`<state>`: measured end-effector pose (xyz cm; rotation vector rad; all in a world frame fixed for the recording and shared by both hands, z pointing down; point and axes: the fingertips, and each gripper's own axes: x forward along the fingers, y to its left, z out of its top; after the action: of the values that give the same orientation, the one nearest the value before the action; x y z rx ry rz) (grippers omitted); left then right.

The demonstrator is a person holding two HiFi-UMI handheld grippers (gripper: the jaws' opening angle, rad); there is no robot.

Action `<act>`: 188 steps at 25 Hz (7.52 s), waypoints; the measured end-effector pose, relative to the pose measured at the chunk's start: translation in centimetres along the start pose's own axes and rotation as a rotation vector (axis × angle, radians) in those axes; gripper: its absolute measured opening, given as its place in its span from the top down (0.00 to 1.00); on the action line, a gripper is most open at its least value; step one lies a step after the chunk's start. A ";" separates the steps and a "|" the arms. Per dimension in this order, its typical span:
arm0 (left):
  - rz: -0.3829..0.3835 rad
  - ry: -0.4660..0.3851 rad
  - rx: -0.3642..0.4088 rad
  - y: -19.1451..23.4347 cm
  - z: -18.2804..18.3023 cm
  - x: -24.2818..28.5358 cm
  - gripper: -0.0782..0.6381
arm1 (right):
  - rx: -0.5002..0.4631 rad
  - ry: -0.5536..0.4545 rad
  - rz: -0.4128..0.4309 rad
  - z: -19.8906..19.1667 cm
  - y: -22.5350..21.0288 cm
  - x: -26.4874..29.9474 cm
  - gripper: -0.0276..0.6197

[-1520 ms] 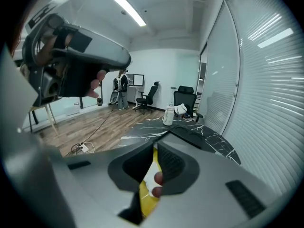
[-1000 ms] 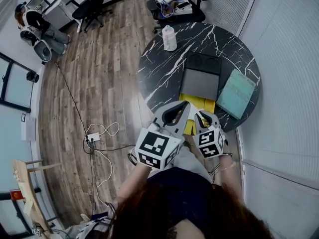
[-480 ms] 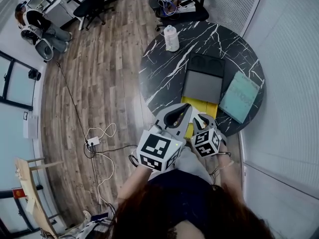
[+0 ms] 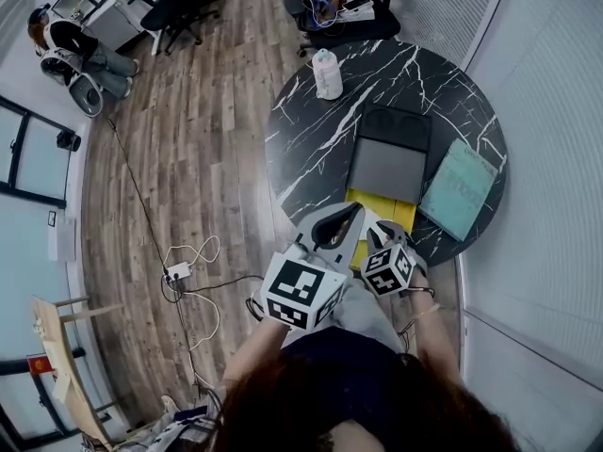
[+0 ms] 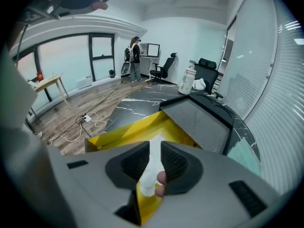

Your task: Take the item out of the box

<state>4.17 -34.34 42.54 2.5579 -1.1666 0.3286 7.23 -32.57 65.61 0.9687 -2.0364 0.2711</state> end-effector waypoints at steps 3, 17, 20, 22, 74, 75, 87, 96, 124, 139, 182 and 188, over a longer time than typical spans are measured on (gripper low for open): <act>0.004 0.011 -0.006 0.4 -0.2 0.2 0.85 | -0.003 0.020 0.007 -0.4 0.1 0.9 0.84; 0.032 0.044 -0.018 1.5 -1.5 0.5 0.85 | -0.003 0.106 0.018 -2.8 0.2 4.5 0.84; 0.032 0.049 -0.019 1.5 -1.6 0.6 0.85 | 0.000 0.123 0.020 -3.2 0.1 4.8 0.84; 0.031 0.051 -0.017 1.4 -1.6 0.6 0.85 | 0.005 0.130 0.018 -3.2 0.1 4.9 0.84; -0.010 -0.059 0.046 -3.2 -1.3 -8.5 0.85 | 0.115 -0.028 -0.141 0.2 0.9 -3.9 0.92; -0.012 -0.063 0.049 -3.3 -1.3 -8.7 0.85 | 0.114 -0.036 -0.148 0.3 0.9 -4.3 0.92; -0.019 -0.124 0.065 -4.9 -1.0 -13.3 0.85 | 0.108 -0.123 -0.240 2.1 2.3 -9.3 0.92; -0.024 -0.167 0.081 -6.1 -1.0 -17.0 0.85 | 0.093 -0.170 -0.289 2.9 4.3 -12.6 0.92; -0.052 -0.235 0.096 -9.1 -3.0 -26.7 0.85 | 0.143 -0.338 -0.404 4.7 11.4 -23.1 0.92; -0.059 -0.261 0.104 -10.0 -2.8 -27.4 0.85 | 0.197 -0.457 -0.430 5.5 12.9 -28.0 0.92; 0.009 -0.247 0.092 -18.8 -4.3 -33.6 0.85 | 0.181 -0.633 -0.385 2.9 19.3 -42.5 0.92; 0.008 -0.251 0.093 -19.6 -4.9 -34.0 0.85 | 0.183 -0.640 -0.380 1.9 20.3 -43.1 0.92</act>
<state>-3.10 3.13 32.23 2.7371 -1.2745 0.0655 6.29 3.38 34.33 1.6950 -2.3468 -0.0767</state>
